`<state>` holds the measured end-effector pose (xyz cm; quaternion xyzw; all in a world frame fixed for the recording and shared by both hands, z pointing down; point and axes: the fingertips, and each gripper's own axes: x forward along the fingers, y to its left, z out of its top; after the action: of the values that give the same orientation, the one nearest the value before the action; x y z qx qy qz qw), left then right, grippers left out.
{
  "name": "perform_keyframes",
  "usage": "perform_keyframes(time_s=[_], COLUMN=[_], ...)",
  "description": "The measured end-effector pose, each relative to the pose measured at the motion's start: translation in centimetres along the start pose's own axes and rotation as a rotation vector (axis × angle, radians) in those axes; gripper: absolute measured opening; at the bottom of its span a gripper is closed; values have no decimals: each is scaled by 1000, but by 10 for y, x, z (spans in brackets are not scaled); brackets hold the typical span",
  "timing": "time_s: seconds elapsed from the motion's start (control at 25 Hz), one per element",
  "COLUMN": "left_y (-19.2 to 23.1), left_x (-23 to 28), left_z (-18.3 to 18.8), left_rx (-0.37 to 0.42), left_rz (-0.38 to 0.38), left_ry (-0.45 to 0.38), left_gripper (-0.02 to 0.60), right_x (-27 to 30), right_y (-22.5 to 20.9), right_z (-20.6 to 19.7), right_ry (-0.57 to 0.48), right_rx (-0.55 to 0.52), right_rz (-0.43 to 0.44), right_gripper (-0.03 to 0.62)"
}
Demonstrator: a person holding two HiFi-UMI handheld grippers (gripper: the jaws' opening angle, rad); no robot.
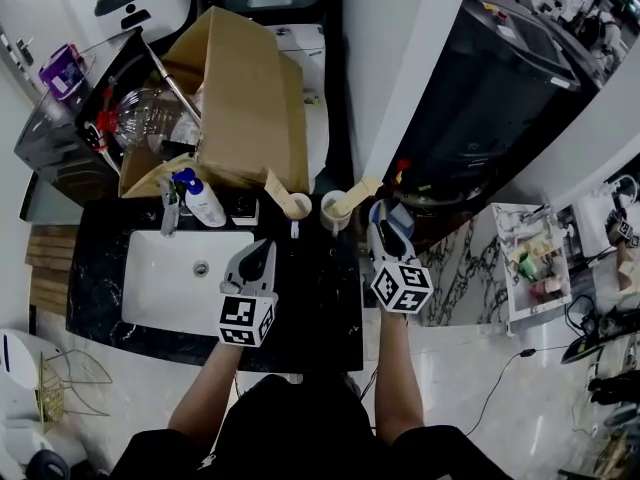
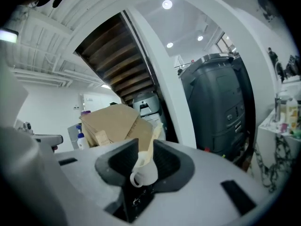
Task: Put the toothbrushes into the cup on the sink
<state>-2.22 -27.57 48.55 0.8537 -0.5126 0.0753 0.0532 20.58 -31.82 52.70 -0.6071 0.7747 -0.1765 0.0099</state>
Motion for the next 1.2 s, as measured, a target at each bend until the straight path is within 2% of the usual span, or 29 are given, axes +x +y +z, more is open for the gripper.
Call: perform_keyframes(time_s=[0.12, 0.36, 0.64, 0.8, 0.96, 1.2], left_y=[1, 6, 11, 10, 13, 14], left_x=[-12, -41, -70, -85, -110, -143], left_z=[5, 19, 44, 57, 63, 64], left_rx=[4, 2, 11, 21, -1, 22], left_rz=[-19, -56, -79, -124, -145, -171], left_ry=[-19, -72, -132, -168, -195, -211], left_gripper=[5, 5, 3, 5, 3, 3], right_x=[-22, -57, -98, -121, -142, -180], right_y=[11, 41, 85, 105, 130, 155], right_z=[14, 33, 58, 71, 70, 65], right_ry=[-35, -75, -132, -166, -173, -196], right_rx=[-20, -68, -137, -167, -185, -183], right_rz=[-19, -42, -29, -41, -45, -69], right_gripper=[46, 2, 2, 2, 2, 2])
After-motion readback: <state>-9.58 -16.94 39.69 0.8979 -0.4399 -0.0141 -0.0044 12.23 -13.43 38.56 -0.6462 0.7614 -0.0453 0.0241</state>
